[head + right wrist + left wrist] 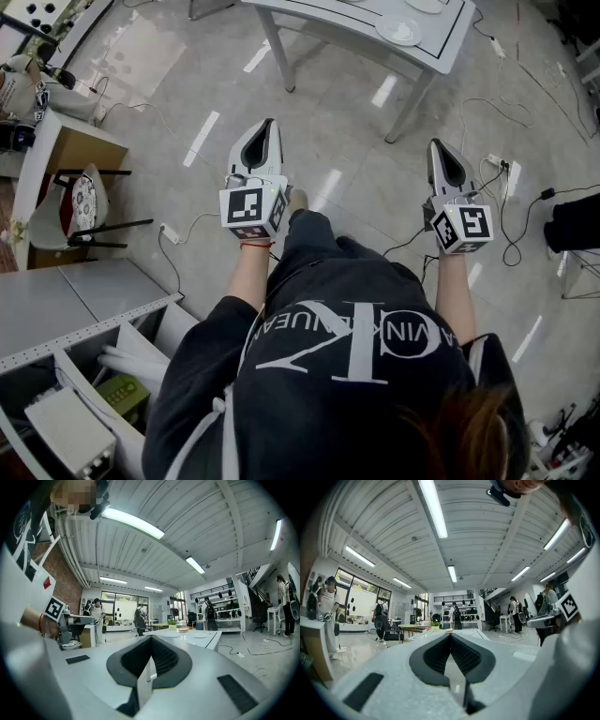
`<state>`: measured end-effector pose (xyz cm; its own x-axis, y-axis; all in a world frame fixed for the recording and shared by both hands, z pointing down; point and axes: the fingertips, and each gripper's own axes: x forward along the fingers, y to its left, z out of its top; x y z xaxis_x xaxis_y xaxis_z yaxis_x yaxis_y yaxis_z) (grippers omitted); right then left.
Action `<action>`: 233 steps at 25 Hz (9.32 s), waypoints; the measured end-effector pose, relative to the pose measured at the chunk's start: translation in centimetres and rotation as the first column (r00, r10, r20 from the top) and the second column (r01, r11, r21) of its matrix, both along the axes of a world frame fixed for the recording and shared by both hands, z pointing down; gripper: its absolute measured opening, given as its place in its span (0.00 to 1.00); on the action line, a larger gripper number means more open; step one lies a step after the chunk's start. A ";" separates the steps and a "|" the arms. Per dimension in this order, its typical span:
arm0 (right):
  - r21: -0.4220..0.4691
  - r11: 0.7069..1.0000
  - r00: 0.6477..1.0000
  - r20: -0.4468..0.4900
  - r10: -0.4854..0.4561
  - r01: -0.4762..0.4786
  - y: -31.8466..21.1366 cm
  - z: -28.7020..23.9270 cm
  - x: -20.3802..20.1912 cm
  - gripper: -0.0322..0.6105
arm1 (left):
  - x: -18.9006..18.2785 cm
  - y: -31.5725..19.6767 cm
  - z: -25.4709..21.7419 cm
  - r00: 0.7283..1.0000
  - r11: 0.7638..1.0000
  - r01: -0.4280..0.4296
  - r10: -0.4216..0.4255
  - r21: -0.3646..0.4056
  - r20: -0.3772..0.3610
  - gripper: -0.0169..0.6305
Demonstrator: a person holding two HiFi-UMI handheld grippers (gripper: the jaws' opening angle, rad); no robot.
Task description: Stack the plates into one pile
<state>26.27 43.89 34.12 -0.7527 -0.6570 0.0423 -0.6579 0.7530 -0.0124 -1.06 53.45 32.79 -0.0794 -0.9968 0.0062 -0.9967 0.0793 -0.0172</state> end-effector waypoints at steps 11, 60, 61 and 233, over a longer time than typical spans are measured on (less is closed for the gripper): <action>0.001 1.000 1.000 0.009 0.002 -0.002 -0.1 0.0 0.5 0.05 | 0.0 -0.3 0.1 1.000 1.000 0.006 -0.006 -0.002 -0.014 0.04; -0.308 0.926 0.965 0.074 0.251 -0.217 -25.4 5.8 -9.0 0.27 | -11.3 -33.8 4.4 0.962 0.953 -0.258 0.238 -0.159 -0.137 0.16; -0.311 0.924 0.963 0.074 0.258 -0.224 -26.0 6.0 -9.3 0.27 | -11.6 -34.6 4.4 0.959 0.950 -0.269 0.249 -0.160 -0.137 0.16; -0.621 0.679 0.919 -0.297 0.259 -0.392 -63.7 15.5 -30.1 0.18 | -15.7 -73.9 17.2 0.800 0.400 -0.534 0.523 -0.745 -0.292 0.18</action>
